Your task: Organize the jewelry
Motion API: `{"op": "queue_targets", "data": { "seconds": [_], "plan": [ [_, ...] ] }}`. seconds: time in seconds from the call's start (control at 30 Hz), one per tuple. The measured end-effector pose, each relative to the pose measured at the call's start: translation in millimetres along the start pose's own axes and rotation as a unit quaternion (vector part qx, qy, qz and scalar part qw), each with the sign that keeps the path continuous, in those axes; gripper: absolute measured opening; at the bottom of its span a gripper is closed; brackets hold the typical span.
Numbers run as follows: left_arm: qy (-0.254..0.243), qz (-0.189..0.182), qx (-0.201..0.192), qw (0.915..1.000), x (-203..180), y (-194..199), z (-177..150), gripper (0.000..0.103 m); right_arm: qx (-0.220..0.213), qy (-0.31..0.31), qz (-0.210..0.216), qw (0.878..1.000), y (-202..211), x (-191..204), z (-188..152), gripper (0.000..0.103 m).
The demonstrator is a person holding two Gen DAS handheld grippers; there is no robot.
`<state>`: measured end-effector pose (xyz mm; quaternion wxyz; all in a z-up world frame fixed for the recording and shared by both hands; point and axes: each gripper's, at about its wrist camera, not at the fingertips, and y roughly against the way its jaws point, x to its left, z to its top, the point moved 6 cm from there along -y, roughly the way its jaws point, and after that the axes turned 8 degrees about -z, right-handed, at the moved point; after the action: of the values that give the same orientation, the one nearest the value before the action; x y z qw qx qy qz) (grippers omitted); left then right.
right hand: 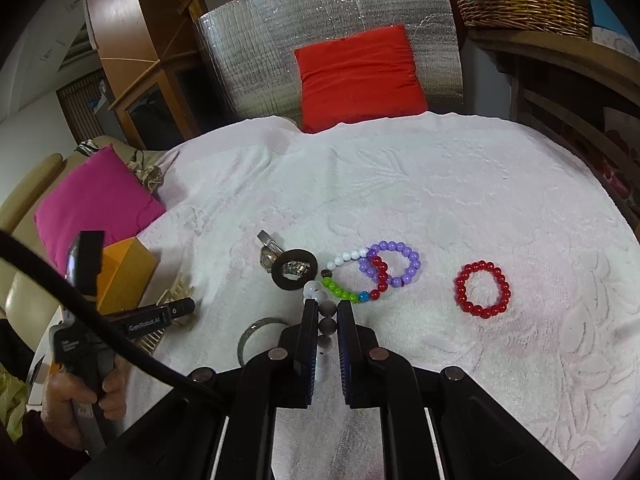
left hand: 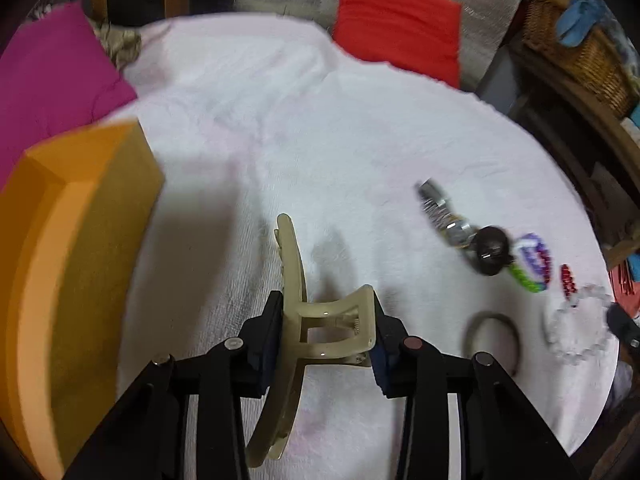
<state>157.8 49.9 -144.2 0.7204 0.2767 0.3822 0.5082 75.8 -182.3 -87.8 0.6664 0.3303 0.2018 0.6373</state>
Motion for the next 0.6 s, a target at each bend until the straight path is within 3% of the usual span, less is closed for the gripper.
{"op": "queue_targets", "data": {
  "seconds": [0.27,0.4,0.53,0.6],
  "plan": [
    [-0.026,-0.037,-0.102,0.9937,-13,99,2,0.04,-0.011,0.016,0.018,1.0,4,24,1,0.01],
    [0.007,0.0,-0.131,0.9914,27,134,1,0.04,-0.007,0.039,0.04,0.998,2,56,3,0.01],
    [0.075,0.055,-0.119,0.9886,93,156,-21,0.04,0.01,0.065,0.074,0.995,-4,108,1,0.01],
    [0.105,0.079,-0.114,0.9847,126,168,-41,0.04,0.025,0.082,0.111,0.99,-5,150,-4,0.01]
  ]
}}
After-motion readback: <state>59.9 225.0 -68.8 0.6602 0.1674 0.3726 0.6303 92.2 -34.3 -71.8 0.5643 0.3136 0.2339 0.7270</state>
